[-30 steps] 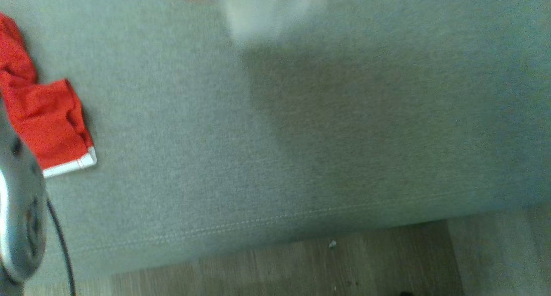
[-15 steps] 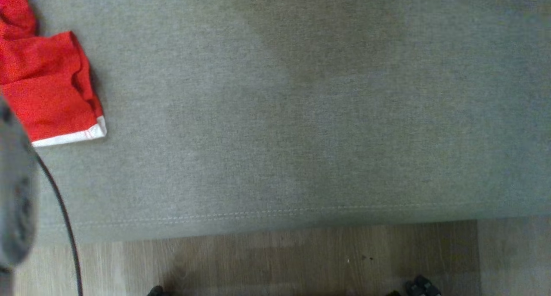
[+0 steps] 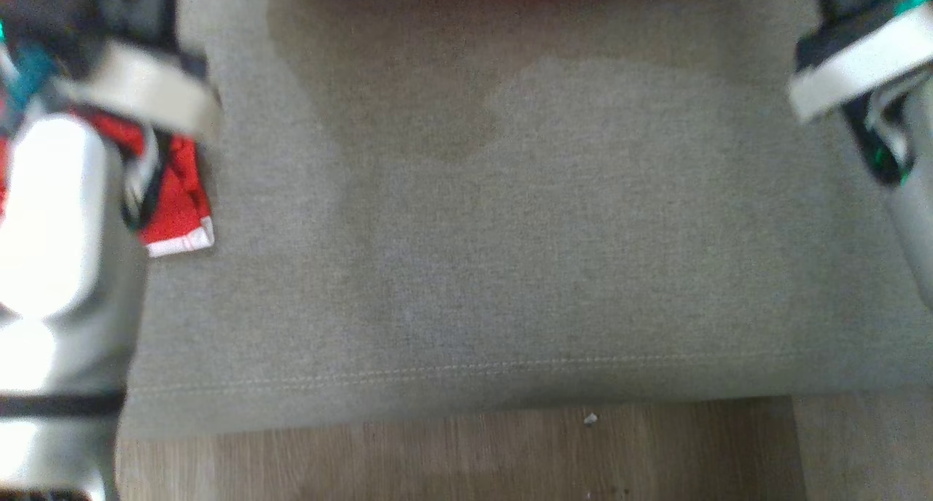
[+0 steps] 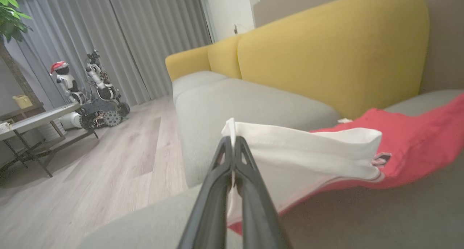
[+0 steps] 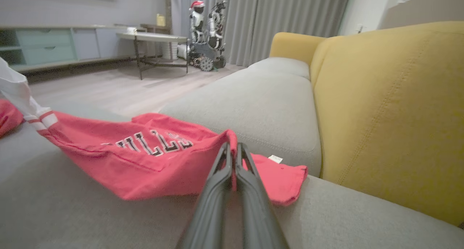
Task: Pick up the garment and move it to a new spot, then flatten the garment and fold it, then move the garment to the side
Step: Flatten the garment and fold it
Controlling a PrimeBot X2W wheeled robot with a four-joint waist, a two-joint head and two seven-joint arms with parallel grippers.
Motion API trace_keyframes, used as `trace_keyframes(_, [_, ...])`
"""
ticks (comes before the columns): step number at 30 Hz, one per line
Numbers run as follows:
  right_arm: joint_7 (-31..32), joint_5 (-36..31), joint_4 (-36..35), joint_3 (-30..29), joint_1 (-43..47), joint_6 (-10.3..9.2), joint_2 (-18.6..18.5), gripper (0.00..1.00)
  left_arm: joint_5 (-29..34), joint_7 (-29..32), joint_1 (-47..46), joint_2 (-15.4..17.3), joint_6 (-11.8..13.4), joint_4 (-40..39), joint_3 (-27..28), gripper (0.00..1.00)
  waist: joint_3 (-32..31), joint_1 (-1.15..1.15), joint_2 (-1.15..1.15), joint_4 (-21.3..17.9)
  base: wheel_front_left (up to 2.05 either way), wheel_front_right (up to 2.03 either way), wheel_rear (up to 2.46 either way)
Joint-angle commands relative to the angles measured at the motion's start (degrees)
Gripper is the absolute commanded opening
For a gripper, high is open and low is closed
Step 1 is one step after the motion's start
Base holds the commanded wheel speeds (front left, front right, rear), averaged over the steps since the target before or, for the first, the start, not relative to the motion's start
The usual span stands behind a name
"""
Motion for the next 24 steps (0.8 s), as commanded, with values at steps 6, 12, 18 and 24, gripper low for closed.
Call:
trace_keyframes(6, [-0.2, 1.7, -0.9, 11.9, 4.9, 0.35, -5.6, 0.00, 1.9, -0.3, 9.1, 6.2, -0.5, -2.7, -1.3, 0.00, -7.0, 0.00, 0.00, 0.5, 0.00, 0.00, 0.00])
trace_keyframes(12, [1.7, 4.3, 1.1, 20.6, 6.4, 0.35, -8.7, 0.00, 2.1, 1.0, 17.1, 9.8, -1.1, -3.3, -6.0, 0.00, -10.4, 0.00, 0.00, 0.9, 0.00, 0.00, 0.00])
trace_keyframes(18, [4.1, 6.9, 2.5, 27.7, 6.7, 0.35, -12.1, 0.00, -0.2, 4.0, 21.8, 12.8, -1.3, -5.1, -9.9, 0.00, -12.7, 0.00, 0.00, 1.6, 0.00, 0.00, 0.00])
trace_keyframes(24, [6.5, 10.2, 3.1, 33.8, 7.0, 0.35, -15.1, 0.00, -4.5, 7.4, 25.2, 15.8, -1.4, -9.1, -13.9, 0.00, -14.7, 0.00, 0.00, 1.8, 0.00, 0.00, 0.00])
